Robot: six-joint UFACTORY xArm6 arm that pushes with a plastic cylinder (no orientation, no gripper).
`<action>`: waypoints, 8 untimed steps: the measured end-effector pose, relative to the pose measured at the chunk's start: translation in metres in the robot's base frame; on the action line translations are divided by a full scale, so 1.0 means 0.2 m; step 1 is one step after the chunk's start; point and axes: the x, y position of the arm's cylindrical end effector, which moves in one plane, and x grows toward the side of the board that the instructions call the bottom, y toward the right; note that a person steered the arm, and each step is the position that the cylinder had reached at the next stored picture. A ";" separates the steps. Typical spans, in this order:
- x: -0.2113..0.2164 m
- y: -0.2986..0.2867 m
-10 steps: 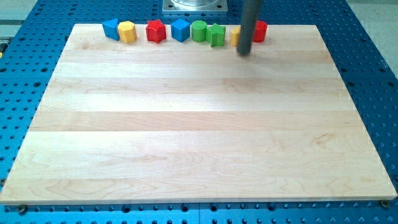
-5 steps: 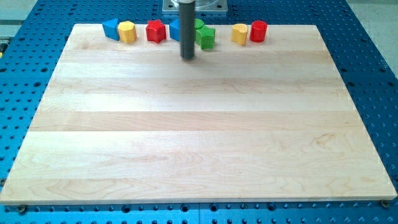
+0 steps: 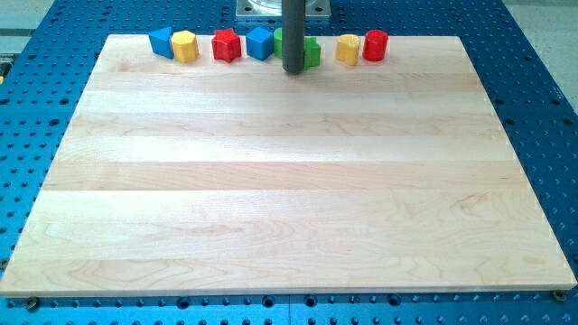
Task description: Adjust the green star to the left of the yellow heart
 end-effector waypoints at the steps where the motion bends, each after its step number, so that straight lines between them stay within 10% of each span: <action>1: -0.01 0.03; 8: 0.10 0.52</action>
